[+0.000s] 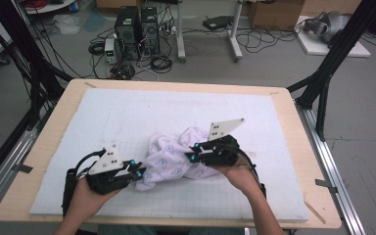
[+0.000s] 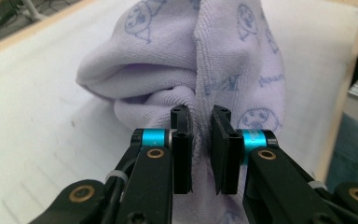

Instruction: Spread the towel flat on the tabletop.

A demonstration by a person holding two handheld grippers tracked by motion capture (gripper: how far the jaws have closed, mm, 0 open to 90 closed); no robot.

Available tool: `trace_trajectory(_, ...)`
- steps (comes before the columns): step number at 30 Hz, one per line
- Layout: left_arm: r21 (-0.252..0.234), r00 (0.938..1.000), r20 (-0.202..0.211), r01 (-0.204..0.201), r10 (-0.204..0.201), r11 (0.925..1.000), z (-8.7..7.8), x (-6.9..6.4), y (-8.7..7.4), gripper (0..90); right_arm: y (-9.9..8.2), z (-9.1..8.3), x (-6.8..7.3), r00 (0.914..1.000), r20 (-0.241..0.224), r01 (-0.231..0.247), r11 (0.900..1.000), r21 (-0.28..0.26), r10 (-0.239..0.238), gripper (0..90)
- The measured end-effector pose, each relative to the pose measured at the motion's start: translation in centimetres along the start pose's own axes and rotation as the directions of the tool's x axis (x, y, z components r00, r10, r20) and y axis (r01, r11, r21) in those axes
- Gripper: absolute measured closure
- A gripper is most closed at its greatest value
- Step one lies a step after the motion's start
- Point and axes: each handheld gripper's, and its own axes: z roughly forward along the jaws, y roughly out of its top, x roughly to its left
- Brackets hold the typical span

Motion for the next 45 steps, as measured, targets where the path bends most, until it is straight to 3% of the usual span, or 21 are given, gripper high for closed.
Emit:
trace_trajectory(4,0.013,0.9996,0.02,0.021,-0.021,0.9997,-0.4,-0.1,-1.3,64.8,-2.1,2.2,1.8,0.9987,-0.049,0.012,0.9973,0.072,-0.008,76.7)
trace_trajectory(7,-0.008,0.9991,0.013,0.04,-0.04,0.9992,-0.4,0.6,-0.8,55.9,-3.7,3.3,2.6,0.9971,-0.075,-0.001,0.9935,0.113,0.01,75.5)
trace_trajectory(9,-0.017,0.9991,0.015,0.041,-0.041,0.999,0.1,1.2,0.0,52.1,-4.1,3.3,3.0,0.9969,-0.079,0.005,0.9932,0.116,0.004,69.6)
trace_trajectory(12,-0.024,0.9987,0.022,0.046,-0.045,0.9987,1.7,2.3,0.9,48.9,-4.0,2.0,3.0,0.9978,-0.065,-0.011,0.9981,0.061,0.015,61.4)
trace_trajectory(15,-0.025,0.9982,0.02,0.057,-0.056,0.9981,3.6,3.4,1.7,47.3,-4.1,0.1,1.9,0.9988,0.003,-0.05,0.9987,0.01,0.05,54.5)
trace_trajectory(18,0.006,0.9992,-0.021,0.033,-0.033,0.9994,5.9,4.2,2.2,46.9,-4.8,-0.8,0.3,0.9893,0.11,-0.099,0.9949,0.02,0.096,51.6)
trace_trajectory(20,0.036,0.9992,-0.016,0.038,-0.038,0.9986,7.4,4.9,2.2,46.9,-5.4,-0.5,-0.6,0.9786,0.157,-0.143,0.9882,0.055,0.133,49.3)
trace_trajectory(21,0.036,0.9992,-0.016,0.038,-0.038,0.9986,7.4,4.9,2.2,47.2,-5.6,-0.2,-0.9,0.9737,0.176,-0.159,0.985,0.068,0.145,48.7)
trace_trajectory(22,0.063,0.9987,0.001,0.05,-0.05,0.9968,8.8,5.4,2.2,48.1,-5.9,0.2,-1.1,0.9712,0.189,-0.164,0.9824,0.089,0.145,48.7)
trace_trajectory(24,0.105,0.9979,0.016,0.06,-0.062,0.9927,10.0,5.7,1.9,49.2,-6.5,1.1,-1.5,0.9605,0.225,-0.195,0.9729,0.123,0.164,48.2)
trace_trajectory(26,0.15,0.9975,0.024,0.062,-0.067,0.9867,10.9,6.0,1.5,53.2,-7.0,2.0,-1.9,0.9555,0.236,-0.218,0.962,0.164,0.177,48.9)
trace_trajectory(28,0.172,0.9948,0.051,0.078,-0.088,0.982,11.2,6.2,1.2,62.4,-7.4,2.7,-2.0,0.9539,0.246,-0.22,0.958,0.184,0.172,53.8)
trace_trajectory(29,0.174,0.9945,0.063,0.072,-0.084,0.9822,11.1,6.1,1.1,70.4,-7.6,3.0,-2.0,0.9552,0.246,-0.213,0.9591,0.186,0.165,56.4)
trace_trajectory(31,0.18,0.997,0.054,0.044,-0.055,0.9827,10.9,5.7,1.1,83.1,-7.7,3.2,-1.9,0.9575,0.244,-0.201,0.9631,0.179,0.155,69.6)
trace_trajectory(34,0.174,0.9973,0.056,0.038,-0.048,0.9839,10.2,5.5,1.1,86.7,-7.6,2.9,-2.1,0.9647,0.22,-0.185,0.9675,0.173,0.145,84.5)
trace_trajectory(35,0.174,0.9973,0.056,0.038,-0.048,0.9839,10.2,5.5,1.1,87.0,-7.5,2.5,-2.2,0.9663,0.209,-0.185,0.9698,0.159,0.15,85.4)
trace_trajectory(36,0.154,0.997,0.047,0.053,-0.061,0.9867,9.1,5.7,1.2,87.1,-7.3,2.1,-2.2,0.9655,0.21,-0.186,0.9722,0.142,0.154,85.6)
trace_trajectory(39,0.124,0.9976,0.033,0.055,-0.06,0.9907,7.8,5.8,1.3,87.4,-6.1,0.6,-2.0,0.9667,0.223,-0.153,0.9826,0.105,0.127,85.9)
trace_trajectory(42,0.095,0.9987,0.017,0.046,-0.048,0.9944,5.2,4.8,1.2,87.4,-5.0,-0.5,-1.5,0.9712,0.212,-0.126,0.9897,0.069,0.108,85.9)
trace_trajectory(45,0.08,0.9992,0.011,0.038,-0.039,0.996,4.0,4.0,0.8,87.5,-4.4,-0.9,-0.7,0.9776,0.192,-0.097,0.9936,0.057,0.085,85.9)
